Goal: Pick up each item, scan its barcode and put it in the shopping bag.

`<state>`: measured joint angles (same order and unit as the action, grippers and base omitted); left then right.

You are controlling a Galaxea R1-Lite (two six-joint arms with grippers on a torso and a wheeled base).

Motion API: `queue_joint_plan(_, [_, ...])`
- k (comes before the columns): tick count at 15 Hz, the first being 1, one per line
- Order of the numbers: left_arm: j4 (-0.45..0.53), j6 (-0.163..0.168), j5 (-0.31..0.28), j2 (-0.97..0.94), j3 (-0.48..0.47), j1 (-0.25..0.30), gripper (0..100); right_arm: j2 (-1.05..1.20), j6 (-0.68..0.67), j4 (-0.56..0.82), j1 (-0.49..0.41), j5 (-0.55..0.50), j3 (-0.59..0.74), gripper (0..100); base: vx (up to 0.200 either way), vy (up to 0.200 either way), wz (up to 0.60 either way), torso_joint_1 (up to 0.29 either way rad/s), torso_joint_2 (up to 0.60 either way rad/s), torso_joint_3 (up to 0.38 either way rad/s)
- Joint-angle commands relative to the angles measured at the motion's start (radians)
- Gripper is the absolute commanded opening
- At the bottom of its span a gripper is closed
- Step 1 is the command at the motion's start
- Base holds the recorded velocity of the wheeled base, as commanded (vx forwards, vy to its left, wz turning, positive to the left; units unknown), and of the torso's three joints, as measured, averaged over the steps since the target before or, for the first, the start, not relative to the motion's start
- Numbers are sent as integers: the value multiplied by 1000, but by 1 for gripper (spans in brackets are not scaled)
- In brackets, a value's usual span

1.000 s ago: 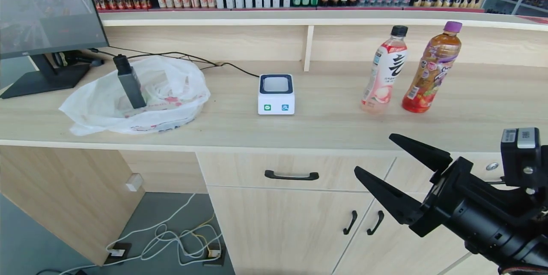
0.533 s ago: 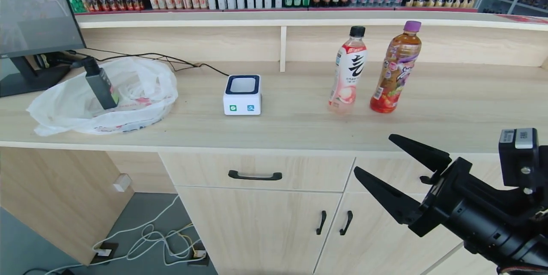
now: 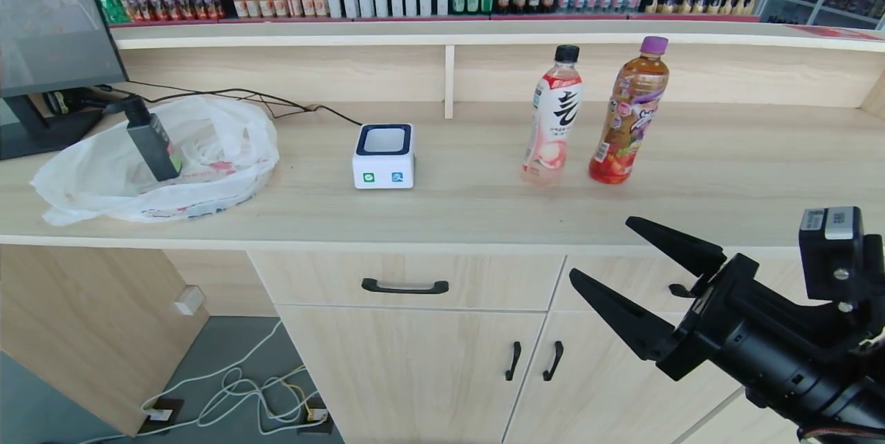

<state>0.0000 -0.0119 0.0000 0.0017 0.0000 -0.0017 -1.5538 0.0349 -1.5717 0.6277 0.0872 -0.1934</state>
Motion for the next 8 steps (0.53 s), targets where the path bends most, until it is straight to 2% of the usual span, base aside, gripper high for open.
queue_joint_plan(1, [0,-2,0,0,0,0,100,-5,0,1,0,0,0,100,200,0,0,-12,-2,2])
queue_joint_plan(2, [0,-2,0,0,0,0,100,-5,0,1,0,0,0,100,200,0,0,7,7,7])
queue_joint_plan(8, [0,0,0,0,0,0,100,-23,-1,1,-2,0,-24,100,0,0,0,0,0,0])
